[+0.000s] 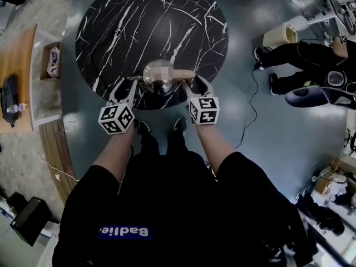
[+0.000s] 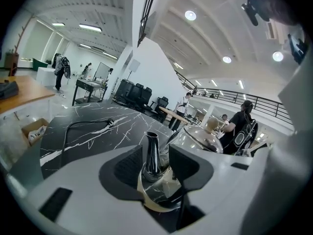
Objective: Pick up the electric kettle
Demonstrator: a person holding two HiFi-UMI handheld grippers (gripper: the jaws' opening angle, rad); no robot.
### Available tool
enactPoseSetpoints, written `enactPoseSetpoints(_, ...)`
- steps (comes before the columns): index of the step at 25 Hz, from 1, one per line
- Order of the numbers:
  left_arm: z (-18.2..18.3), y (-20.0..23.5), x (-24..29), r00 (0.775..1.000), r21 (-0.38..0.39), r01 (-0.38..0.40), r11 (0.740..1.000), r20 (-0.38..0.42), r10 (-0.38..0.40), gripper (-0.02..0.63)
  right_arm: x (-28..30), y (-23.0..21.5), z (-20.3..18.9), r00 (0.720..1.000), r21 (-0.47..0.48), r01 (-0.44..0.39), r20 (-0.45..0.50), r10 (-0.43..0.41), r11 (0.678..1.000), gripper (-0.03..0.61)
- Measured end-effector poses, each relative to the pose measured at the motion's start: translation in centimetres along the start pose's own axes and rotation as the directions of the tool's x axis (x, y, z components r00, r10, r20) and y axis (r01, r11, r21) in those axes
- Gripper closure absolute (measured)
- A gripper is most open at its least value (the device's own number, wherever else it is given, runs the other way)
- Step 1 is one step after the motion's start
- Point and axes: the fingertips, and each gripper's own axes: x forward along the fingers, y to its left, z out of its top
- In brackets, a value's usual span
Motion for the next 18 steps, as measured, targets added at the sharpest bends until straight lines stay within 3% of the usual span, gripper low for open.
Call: enactPoseSetpoints(18, 0.3, 0.1, 0.8, 0.999, -0.019, 0.014, 1.0, 0.032, -0.014, 0.463, 1.1, -0.5, 0.3, 0.999, 0.006, 0.038, 0.029, -0.039, 0.999, 0.405)
